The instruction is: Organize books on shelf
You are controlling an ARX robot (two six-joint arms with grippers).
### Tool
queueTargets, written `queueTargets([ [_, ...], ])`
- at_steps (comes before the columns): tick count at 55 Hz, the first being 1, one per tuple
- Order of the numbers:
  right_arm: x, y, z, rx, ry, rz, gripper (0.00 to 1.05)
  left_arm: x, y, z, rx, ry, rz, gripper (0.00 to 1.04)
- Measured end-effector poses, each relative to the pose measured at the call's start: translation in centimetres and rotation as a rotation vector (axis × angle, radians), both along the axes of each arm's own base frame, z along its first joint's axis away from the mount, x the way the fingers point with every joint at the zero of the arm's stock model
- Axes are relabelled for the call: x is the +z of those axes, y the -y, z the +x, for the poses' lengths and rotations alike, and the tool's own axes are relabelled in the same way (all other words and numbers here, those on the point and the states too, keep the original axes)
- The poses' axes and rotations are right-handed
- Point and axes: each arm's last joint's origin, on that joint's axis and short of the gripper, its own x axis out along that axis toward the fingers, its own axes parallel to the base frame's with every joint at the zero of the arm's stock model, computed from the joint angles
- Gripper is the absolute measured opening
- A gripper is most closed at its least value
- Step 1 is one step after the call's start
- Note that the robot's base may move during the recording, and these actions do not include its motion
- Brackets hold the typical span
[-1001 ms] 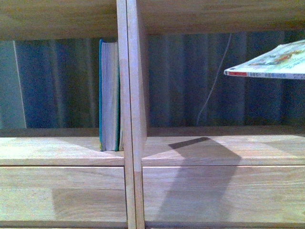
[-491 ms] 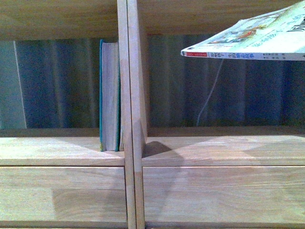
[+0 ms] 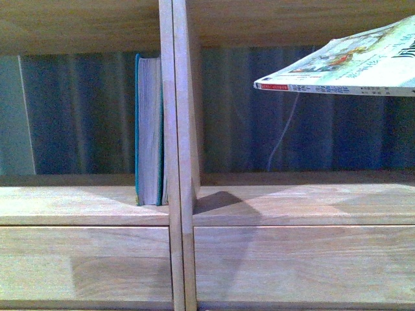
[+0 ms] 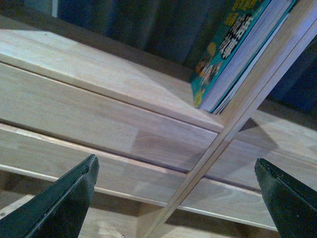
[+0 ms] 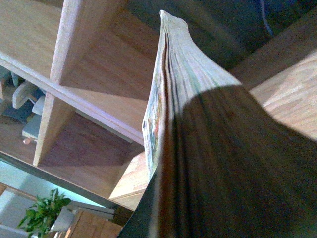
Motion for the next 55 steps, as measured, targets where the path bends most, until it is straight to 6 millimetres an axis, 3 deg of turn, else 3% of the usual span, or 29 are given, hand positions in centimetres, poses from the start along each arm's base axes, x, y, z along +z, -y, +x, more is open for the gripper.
queueTargets([
  [8,0.1,0.0,0.0,-0.003,0.002,-0.002,0.07,2.9,-1.1,1.4,-0.130,-0.029,-0.066,0.97],
  [15,1.0,-0.8,0.0,0.012,0.027,0.001,0.07,4.6,-2.0,4.3,-0.166,-0.065,-0.170,0.97],
  [22,2.0,-1.7,0.0,0.032,0.051,0.011,0.07,5.4,-1.2,6.5,-0.190,-0.055,-0.238,0.97],
  [39,3.2,-4.3,-0.4,0.102,0.073,0.052,0.07,8.5,5.4,10.9,-0.358,0.013,-0.410,0.97],
  [55,3.8,-5.8,-0.8,0.146,0.075,0.087,0.07,9.9,10.9,11.8,-0.484,0.018,-0.512,0.97],
])
